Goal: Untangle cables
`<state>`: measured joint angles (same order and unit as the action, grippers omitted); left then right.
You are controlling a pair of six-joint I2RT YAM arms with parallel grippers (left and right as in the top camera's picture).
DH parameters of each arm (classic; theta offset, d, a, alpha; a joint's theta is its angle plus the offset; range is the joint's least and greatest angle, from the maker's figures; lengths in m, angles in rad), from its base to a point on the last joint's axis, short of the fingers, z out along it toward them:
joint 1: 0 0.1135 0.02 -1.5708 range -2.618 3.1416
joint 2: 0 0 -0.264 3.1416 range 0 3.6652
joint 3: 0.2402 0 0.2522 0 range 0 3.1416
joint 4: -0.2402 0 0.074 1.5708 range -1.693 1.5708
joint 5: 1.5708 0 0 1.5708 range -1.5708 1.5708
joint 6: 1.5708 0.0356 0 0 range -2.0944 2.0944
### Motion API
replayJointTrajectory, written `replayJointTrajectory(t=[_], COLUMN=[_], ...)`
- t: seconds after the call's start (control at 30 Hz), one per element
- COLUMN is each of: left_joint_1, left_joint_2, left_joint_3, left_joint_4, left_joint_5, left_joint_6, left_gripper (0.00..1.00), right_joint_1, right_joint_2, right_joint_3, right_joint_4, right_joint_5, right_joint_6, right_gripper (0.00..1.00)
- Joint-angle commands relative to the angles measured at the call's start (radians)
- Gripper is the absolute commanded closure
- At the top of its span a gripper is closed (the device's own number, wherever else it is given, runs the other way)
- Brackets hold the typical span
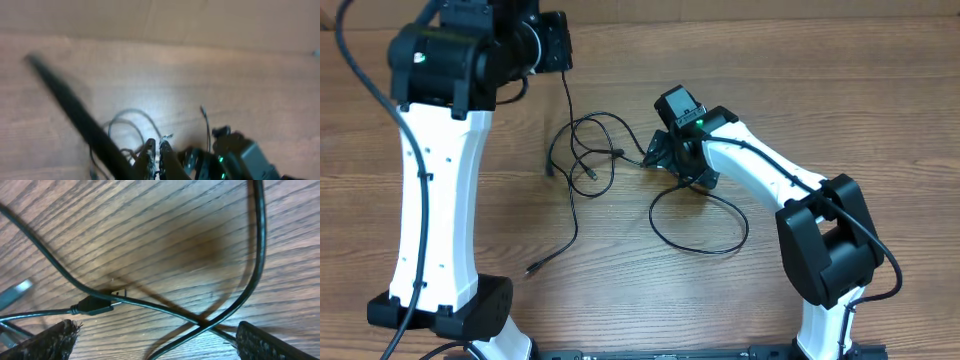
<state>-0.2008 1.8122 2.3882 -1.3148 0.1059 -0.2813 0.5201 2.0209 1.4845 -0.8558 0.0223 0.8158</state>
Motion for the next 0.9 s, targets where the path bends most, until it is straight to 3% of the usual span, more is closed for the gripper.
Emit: replayJointTrajectory(t=[0.0, 0.13, 0.3, 0.37, 0.57, 0.67, 0.77, 0.87], left_joint_1=[0.004, 0.004, 0.004, 0.005, 0.006, 0.006, 0.012, 0.055], left_joint_2=[-0.018, -0.018, -0.019, -0.019, -0.018, -0.018, -0.017, -0.017], left_joint_3=[0.112, 0.219, 0.263, 0.262, 0.261, 0.260, 0.246, 0.210], left_joint_4=[0.046, 0.117, 0.105, 0.065, -0.092, -0.164, -0.216, -0.222], left_joint_5=[-0.027, -0.078, -0.272, -0.394, -0.435, -0.537, -0.774, -0.820], left_joint_6=[-0.011, -0.011, -0.011, -0.011, -0.038, -0.043, -0.194, -0.293], left_gripper=[0.96, 0.96, 0.96, 0.96, 0.96, 0.96, 0.96, 0.96], right_joint_1=[-0.004, -0.004, -0.005, -0.004, -0.005, -0.004, -0.005, -0.005], right_joint_2=[0.001, 0.001, 0.001, 0.001, 0.001, 0.001, 0.001, 0.001], right_joint_3=[-0.006, -0.006, -0.006, -0.006, -0.006, -0.006, -0.006, -0.006], right_joint_4=[0.004, 0.006, 0.006, 0.006, 0.006, 0.006, 0.006, 0.006], right_joint_5=[0.003, 0.003, 0.003, 0.003, 0.003, 0.003, 0.003, 0.003], right_joint_6=[-0.005, -0.005, -0.005, -0.005, -0.005, -0.005, -0.005, -0.005], right_gripper=[0.00, 0.00, 0.00, 0.00, 0.00, 0.00, 0.00, 0.00])
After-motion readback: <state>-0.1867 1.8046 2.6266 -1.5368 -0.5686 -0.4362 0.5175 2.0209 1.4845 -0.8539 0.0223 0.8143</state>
